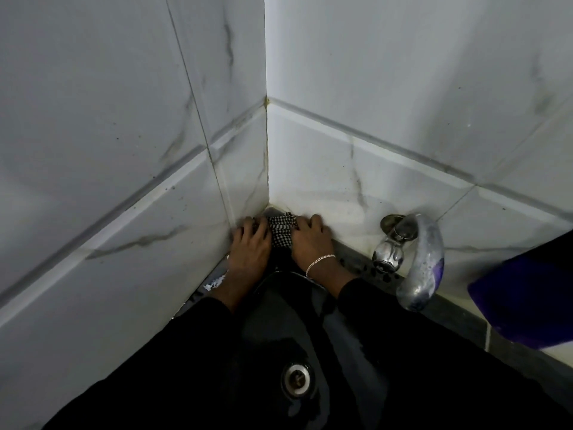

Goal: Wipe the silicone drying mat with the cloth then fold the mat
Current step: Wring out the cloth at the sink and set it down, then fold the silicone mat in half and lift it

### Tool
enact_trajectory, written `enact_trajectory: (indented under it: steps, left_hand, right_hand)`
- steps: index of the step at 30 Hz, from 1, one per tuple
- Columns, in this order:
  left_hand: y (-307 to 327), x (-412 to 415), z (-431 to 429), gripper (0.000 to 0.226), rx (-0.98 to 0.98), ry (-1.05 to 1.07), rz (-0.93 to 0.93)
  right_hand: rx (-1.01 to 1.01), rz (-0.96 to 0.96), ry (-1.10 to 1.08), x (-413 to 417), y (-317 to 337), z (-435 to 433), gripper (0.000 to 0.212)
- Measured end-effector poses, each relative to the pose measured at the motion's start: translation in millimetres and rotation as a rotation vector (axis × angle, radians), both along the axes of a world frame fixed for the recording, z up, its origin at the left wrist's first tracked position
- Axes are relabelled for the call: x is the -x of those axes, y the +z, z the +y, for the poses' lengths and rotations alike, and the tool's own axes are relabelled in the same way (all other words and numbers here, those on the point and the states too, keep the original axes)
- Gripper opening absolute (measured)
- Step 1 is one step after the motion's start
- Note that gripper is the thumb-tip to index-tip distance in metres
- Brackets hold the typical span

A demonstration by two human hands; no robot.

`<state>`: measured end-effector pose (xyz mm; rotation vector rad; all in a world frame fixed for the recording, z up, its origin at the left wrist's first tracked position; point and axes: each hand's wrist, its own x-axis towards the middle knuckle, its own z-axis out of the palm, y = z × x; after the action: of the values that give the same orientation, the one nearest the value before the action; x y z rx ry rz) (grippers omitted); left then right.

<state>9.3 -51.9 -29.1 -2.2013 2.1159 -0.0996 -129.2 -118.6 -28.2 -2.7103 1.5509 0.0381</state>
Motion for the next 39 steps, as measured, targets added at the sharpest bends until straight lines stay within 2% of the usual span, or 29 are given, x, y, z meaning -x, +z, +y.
enact_trajectory:
  steps: [3, 7, 9, 16, 26, 39]
  left_hand:
    - [-0.1, 2.3, -3.9, 0.052, -0.023, 0.010, -0.034]
    - [7.2, 4.3, 5.6, 0.052, 0.084, -0.002, -0.061]
    - [5.6, 8.2, 18.7, 0.062, 0.117, -0.030, -0.045]
    - [-6.1, 50.6, 78.8, 0.077, 0.078, -0.047, 0.058]
    - [13.2, 165.0, 164.8, 0.073, 0.088, -0.167, 0.172]
    - [49.8, 366.6, 253.3, 0.071, 0.064, -0.387, 0.269]
  right_hand:
    - [-0.033, 0.066, -0.020, 0.7, 4.6, 10.1, 0.042]
    - [-0.092, 0.020, -0.046, 17.5, 0.4, 31.1, 0.060]
    - [-0.113, -0.028, -0.037, 32.1, -3.2, 47.9, 0.066]
    - [-0.014, -0.197, -0.102, 89.8, -6.6, 115.9, 0.062]
    - [0.043, -0.213, -0.249, 206.5, 22.7, 213.7, 0.060]
    - [0.018, -0.231, -0.548, 419.6, 47.6, 347.4, 0.058]
